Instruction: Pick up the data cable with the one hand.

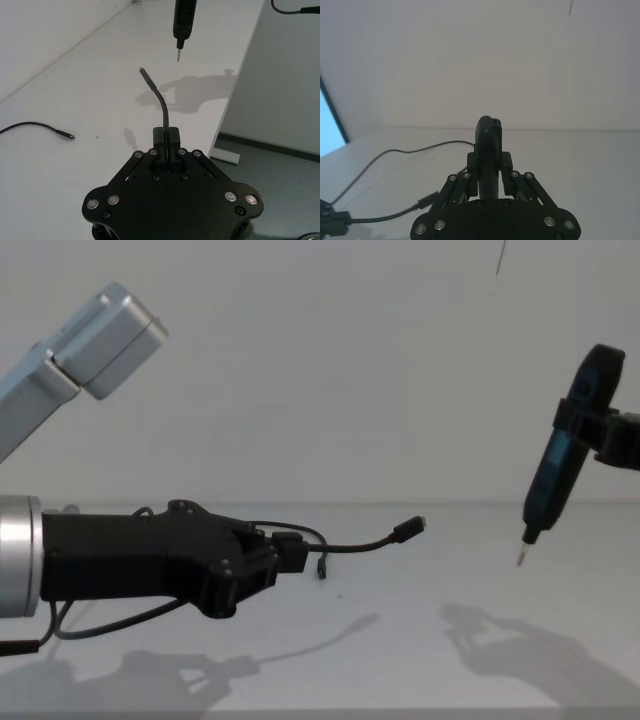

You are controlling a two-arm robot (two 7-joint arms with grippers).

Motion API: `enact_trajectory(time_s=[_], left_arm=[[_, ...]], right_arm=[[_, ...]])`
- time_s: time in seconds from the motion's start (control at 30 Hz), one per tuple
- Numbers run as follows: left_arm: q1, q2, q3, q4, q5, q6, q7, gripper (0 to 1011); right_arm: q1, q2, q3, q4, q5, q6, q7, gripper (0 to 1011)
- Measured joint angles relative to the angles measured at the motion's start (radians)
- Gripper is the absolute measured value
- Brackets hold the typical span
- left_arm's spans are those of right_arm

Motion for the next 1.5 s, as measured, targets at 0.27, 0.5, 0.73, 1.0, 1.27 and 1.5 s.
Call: enact_trajectory(time_s=[0.27, 0.5, 0.73, 1.0, 1.27, 1.5], left_arm=[[0.005, 0.005, -0.002, -0.008, -0.002, 0.001, 0.001, 43], [0.007, 0.008, -0.002, -0.011, -0.003, 0.002, 0.001, 43], [0.008, 0.009, -0.003, -0.013, -0.004, 0.003, 0.001, 43], [0.008, 0.009, -0.004, -0.015, -0.004, 0.003, 0.001, 43], [0.009, 0.01, -0.004, -0.015, -0.004, 0.003, 0.001, 43], [0.009, 0.01, -0.003, -0.016, -0.004, 0.003, 0.001, 43]], right_arm=[[-0.005, -0.003, -0.001, -0.019, 0.041, 0.01, 0.028, 269], [-0.007, -0.004, -0.004, -0.031, 0.06, 0.001, 0.042, 269], [-0.004, -0.006, -0.008, -0.038, 0.062, -0.025, 0.053, 269], [0.013, -0.012, -0.017, -0.036, 0.062, -0.042, 0.064, 269], [0.032, -0.018, -0.031, -0.02, 0.062, -0.044, 0.068, 269], [0.044, -0.022, -0.039, -0.007, 0.062, -0.044, 0.07, 269]])
